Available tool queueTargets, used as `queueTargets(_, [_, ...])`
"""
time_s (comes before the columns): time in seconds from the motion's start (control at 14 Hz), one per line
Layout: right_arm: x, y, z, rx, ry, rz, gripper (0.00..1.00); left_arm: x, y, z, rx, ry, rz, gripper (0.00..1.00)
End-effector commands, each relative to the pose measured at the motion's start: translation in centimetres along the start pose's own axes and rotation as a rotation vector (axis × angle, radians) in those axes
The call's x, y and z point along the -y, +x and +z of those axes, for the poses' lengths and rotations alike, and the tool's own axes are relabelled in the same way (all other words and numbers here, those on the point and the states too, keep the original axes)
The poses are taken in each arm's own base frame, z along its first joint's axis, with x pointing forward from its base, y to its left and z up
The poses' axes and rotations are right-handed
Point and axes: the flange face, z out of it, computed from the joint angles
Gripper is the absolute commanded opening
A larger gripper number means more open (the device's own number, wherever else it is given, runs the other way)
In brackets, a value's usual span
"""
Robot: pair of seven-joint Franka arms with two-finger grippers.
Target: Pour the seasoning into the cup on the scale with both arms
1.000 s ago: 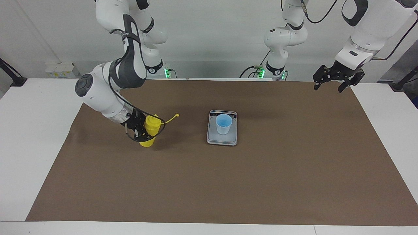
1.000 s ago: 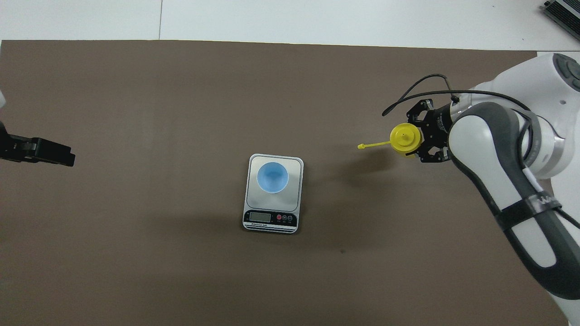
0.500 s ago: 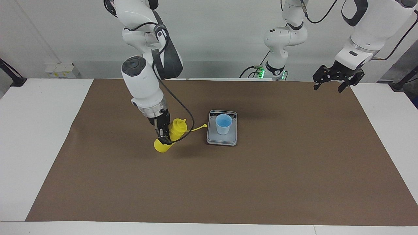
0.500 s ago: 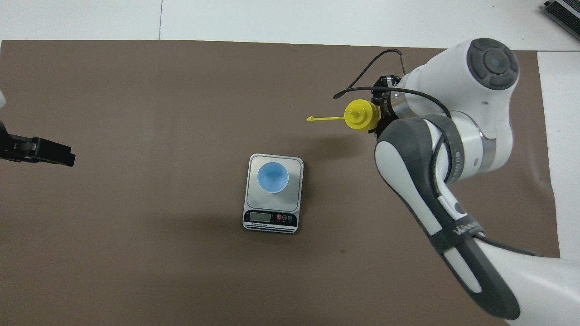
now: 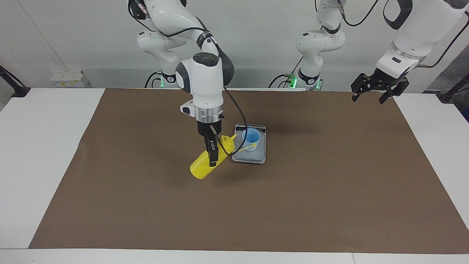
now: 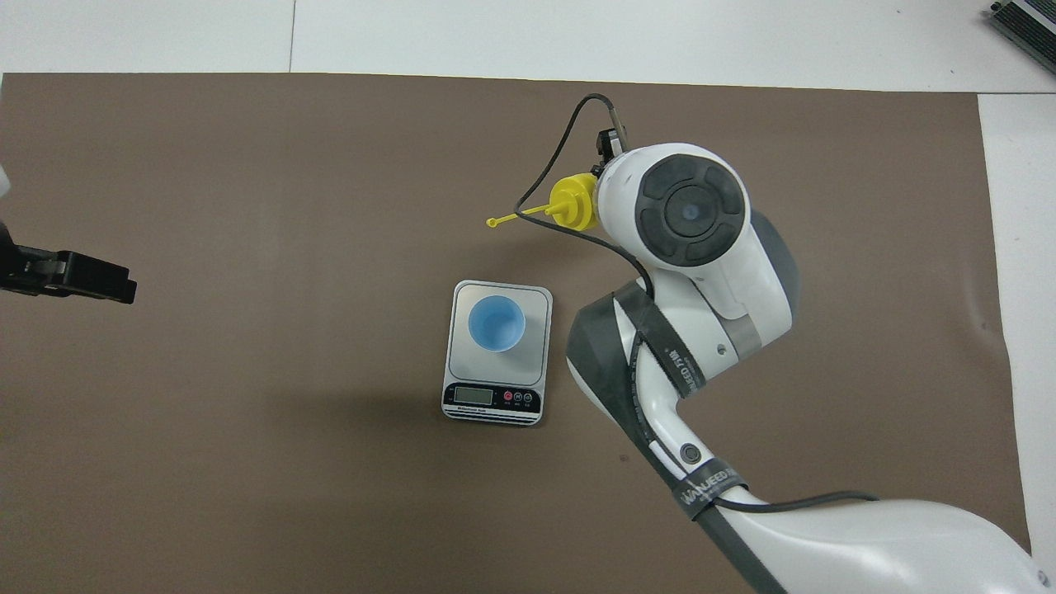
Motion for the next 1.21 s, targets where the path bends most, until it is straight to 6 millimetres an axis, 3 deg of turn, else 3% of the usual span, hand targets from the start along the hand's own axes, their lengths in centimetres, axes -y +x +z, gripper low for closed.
queueTargets(0.0, [0.4, -1.8, -0.7, -0.077, 0.066, -0.066, 0.00, 0.3, -0.9, -0.2, 0.008, 0.019, -0.007, 1.00])
queueTargets(0.36, [-1.2, -5.2, 0.3, -0.233, 0.152, -0.232, 0.00, 0.3, -0.9, -0.2, 0.010, 0.018, -0.007, 1.00])
queueTargets(0.5, [-2.4, -7.8, 1.3, -0.319, 0.203, -0.301, 0.00, 0.3, -0.9, -0.2, 0.008, 0.019, -0.007, 1.00])
queueTargets(0.79, [-3.3, -9.3, 2.6, -0.458, 0.283, -0.409, 0.00, 0.3, -0.9, -0.2, 0.008, 0.019, -0.007, 1.00])
queueTargets(0.93, [-3.8, -10.7, 2.1, -0.494, 0.318, -0.441, 0.00, 0.3, -0.9, -0.2, 0.010, 0.018, -0.007, 1.00])
queueTargets(1.14, [-6.1, -12.8, 2.7, -0.524, 0.331, -0.520, 0.00, 0.3, -0.9, -0.2, 0.008, 0.019, -0.007, 1.00])
